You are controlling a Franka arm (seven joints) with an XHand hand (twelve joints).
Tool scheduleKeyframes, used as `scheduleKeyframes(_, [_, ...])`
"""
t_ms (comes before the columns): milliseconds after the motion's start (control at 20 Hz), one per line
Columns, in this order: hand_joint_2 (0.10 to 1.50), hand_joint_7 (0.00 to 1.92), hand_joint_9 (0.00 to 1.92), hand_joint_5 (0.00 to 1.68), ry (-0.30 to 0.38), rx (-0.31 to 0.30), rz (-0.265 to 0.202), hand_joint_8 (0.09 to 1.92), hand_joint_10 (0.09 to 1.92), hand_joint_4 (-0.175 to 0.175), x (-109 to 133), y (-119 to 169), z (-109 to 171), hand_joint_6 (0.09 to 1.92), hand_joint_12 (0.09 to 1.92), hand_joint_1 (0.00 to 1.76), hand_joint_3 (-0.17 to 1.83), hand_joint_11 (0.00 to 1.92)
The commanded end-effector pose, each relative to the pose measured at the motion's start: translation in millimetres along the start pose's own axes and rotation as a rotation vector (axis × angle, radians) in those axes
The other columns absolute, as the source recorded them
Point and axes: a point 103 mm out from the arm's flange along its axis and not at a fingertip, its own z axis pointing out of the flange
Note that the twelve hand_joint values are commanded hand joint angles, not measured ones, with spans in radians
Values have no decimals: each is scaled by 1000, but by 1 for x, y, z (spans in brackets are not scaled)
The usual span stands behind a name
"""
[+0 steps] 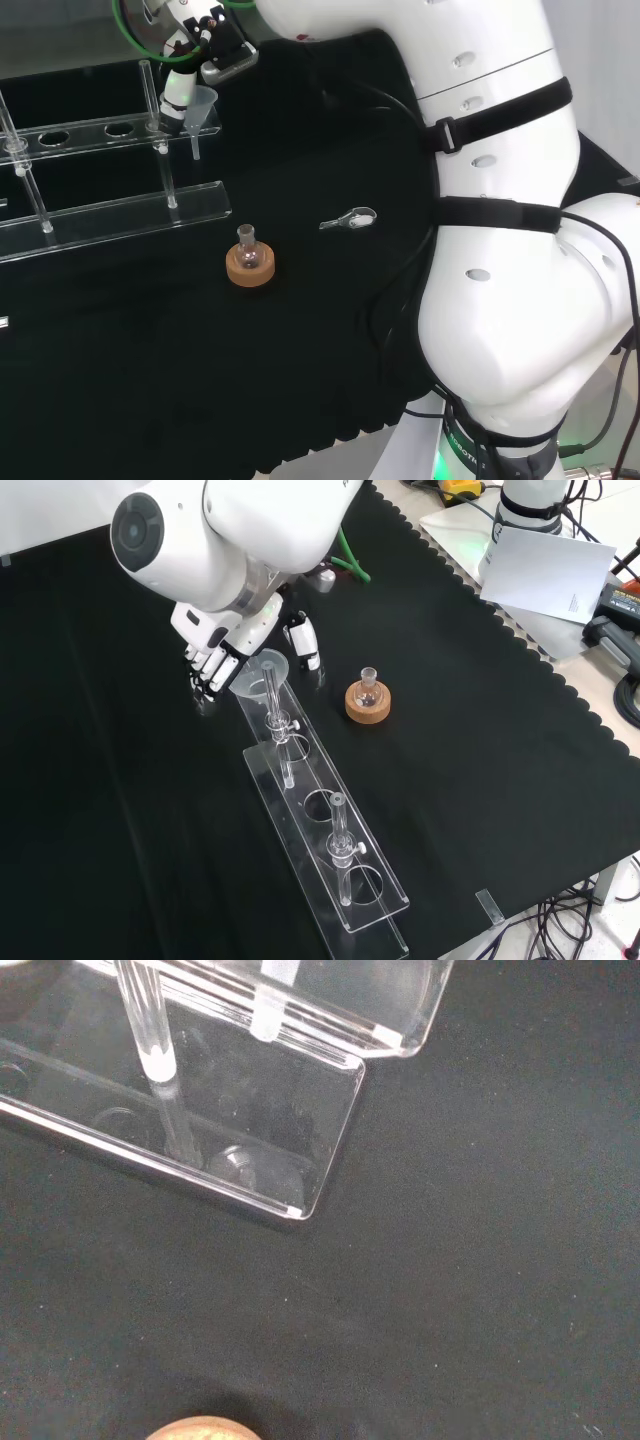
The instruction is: Pick up the funnel from the transparent funnel stand.
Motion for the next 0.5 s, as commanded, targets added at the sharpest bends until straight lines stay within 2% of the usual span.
scheduleKeyframes(50, [645,0,0,0,-6,17,4,520,744,-26,1,6,1,87,1478,655,8,0])
scheduleKeyframes(500, [675,102,29,72,-4,22,-1,655,912,-19,-3,8,0,87,1538,663,22,0])
